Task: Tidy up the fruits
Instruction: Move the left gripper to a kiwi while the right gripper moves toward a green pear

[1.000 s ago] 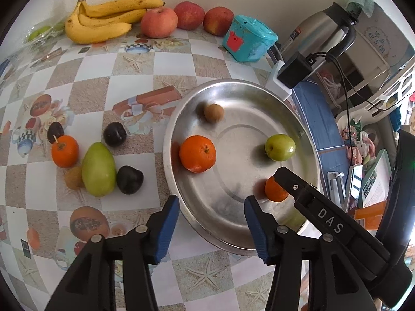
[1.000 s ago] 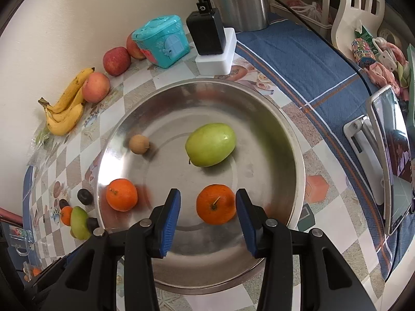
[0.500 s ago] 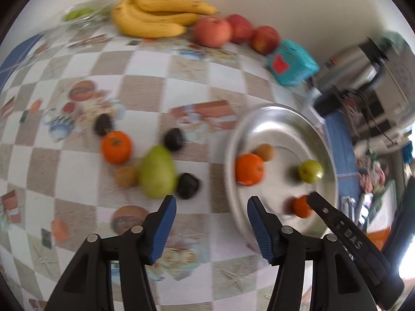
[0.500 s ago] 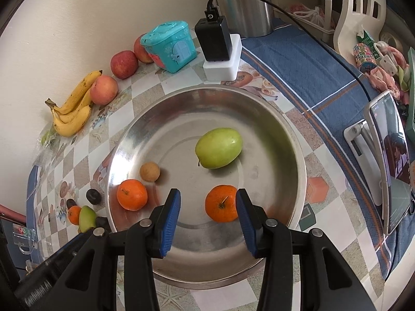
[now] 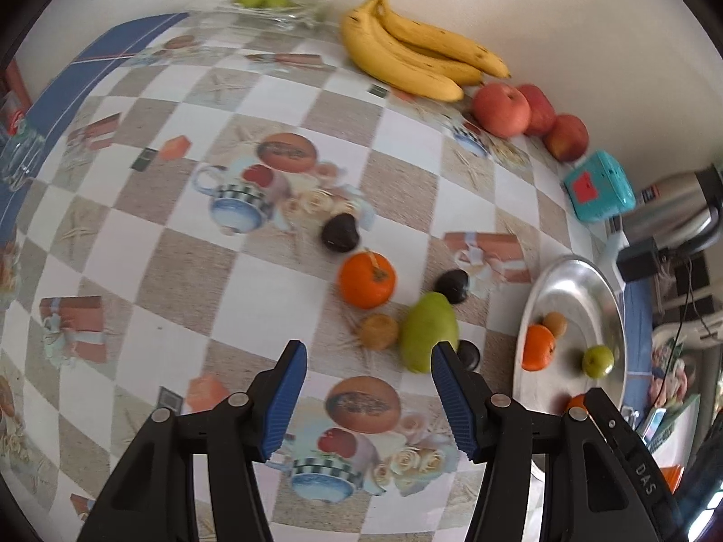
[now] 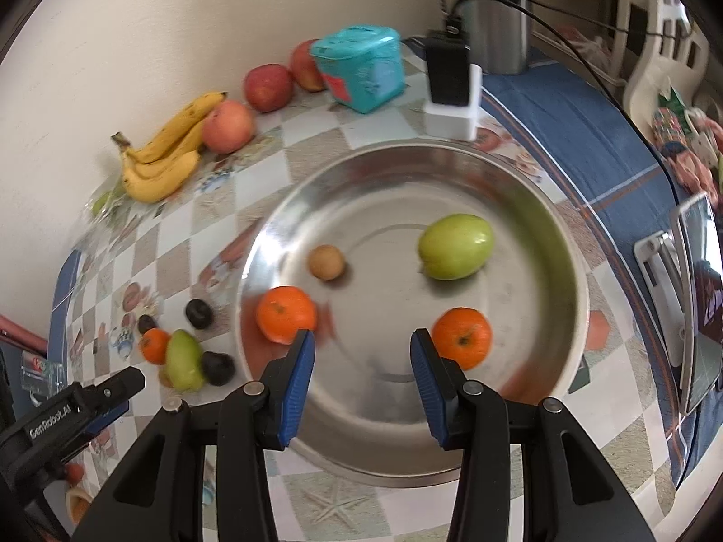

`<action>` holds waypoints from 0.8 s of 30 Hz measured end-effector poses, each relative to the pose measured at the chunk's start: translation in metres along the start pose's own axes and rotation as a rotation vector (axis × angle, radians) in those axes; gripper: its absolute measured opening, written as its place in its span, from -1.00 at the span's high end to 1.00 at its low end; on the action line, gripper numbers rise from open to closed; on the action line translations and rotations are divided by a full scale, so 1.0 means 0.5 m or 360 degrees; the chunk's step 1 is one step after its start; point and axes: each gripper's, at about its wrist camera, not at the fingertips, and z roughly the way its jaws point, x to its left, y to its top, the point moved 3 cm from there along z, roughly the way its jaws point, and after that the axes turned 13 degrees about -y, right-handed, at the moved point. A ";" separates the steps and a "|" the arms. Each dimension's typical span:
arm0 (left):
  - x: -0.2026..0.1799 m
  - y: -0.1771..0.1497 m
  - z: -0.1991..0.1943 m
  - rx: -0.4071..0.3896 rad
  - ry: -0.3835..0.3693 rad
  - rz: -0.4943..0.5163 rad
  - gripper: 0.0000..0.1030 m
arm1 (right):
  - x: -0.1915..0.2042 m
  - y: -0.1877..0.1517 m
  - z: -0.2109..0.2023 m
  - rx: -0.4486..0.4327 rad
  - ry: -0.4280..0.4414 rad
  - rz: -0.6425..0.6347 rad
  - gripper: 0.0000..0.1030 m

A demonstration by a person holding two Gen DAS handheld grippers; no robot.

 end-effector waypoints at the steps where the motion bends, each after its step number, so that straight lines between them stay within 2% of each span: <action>1: 0.005 0.003 -0.005 -0.0012 0.0003 -0.0009 -0.20 | 0.005 -0.001 -0.004 -0.0005 0.0005 -0.0010 0.12; 3: 0.014 0.007 -0.016 -0.0035 0.0007 -0.0028 -0.28 | 0.016 -0.003 -0.012 -0.0016 0.0022 -0.0027 0.12; 10: 0.034 0.014 -0.028 -0.0071 0.0022 -0.0079 -0.34 | 0.036 -0.006 -0.028 -0.0047 0.0033 -0.0068 0.12; 13: 0.040 0.012 -0.026 -0.0070 0.0048 -0.0094 -0.47 | 0.038 -0.008 -0.023 -0.0038 0.0027 -0.0076 -0.03; 18: 0.041 0.006 -0.016 -0.0051 0.0083 -0.0088 -0.68 | 0.041 -0.012 -0.009 -0.0011 0.0014 -0.0099 -0.06; 20: 0.043 0.005 -0.013 -0.0049 0.0095 -0.0091 -0.79 | 0.042 -0.013 -0.005 -0.0006 0.0009 -0.0105 -0.19; 24: 0.050 0.005 -0.010 -0.0058 0.0107 -0.0100 -0.91 | 0.043 -0.016 0.000 -0.0009 0.0008 -0.0121 -0.26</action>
